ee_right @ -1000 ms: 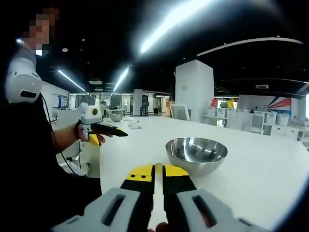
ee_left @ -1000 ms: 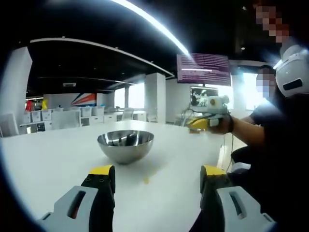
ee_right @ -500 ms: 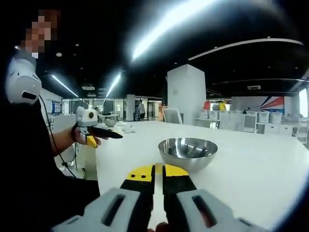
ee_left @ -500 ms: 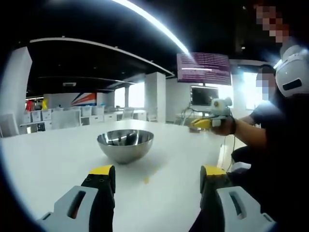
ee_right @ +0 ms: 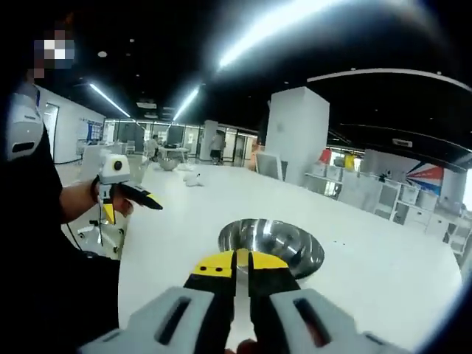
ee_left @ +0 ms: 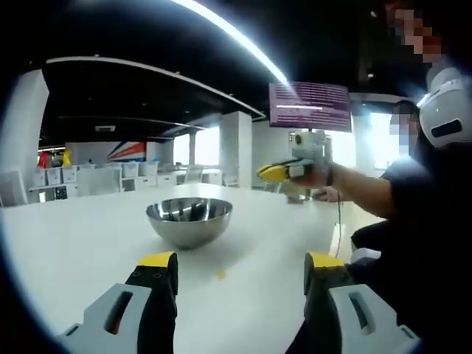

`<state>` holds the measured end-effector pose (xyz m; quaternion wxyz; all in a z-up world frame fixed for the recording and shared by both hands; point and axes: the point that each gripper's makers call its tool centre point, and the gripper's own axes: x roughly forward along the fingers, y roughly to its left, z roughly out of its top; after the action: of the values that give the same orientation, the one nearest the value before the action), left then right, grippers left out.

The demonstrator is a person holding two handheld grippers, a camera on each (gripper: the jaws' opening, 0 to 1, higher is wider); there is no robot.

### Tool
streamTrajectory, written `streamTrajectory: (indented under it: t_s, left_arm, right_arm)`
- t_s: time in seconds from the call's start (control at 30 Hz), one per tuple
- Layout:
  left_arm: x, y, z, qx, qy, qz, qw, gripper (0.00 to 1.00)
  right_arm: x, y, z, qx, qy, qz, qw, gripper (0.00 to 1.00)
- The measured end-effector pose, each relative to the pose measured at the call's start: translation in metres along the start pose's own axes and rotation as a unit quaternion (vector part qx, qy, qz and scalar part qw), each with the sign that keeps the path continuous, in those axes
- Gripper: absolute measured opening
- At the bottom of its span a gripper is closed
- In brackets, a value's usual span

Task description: Pick up the QQ candy scattered on the table and place it into the stainless steel bowl on the table

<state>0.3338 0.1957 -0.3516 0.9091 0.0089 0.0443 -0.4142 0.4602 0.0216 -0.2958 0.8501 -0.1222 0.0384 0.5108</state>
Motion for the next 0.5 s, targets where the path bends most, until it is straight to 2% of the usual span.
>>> streamTrajectory:
  t_s: [0.1,0.23,0.37,0.5]
  left_arm:
    - [-0.002,0.002,-0.003,-0.004,0.001,0.002,1.0,0.7]
    - [-0.003,0.004,-0.005,-0.006,0.004,0.004,1.0,0.7]
    - [-0.003,0.004,-0.004,-0.007,0.004,0.004,1.0,0.71]
    - [-0.003,0.005,-0.004,-0.007,0.004,0.005,1.0,0.71]
  right_arm:
    - [0.021,-0.008,0.003,-0.018,0.026,0.016,0.9994,0.08]
    - [0.046,-0.017,-0.002,-0.038,0.071,0.037,0.996,0.08]
    - [0.071,-0.024,-0.004,-0.067,0.122,0.057,0.9886,0.08]
    - [0.091,-0.03,-0.001,-0.087,0.154,0.075,0.9814,0.08]
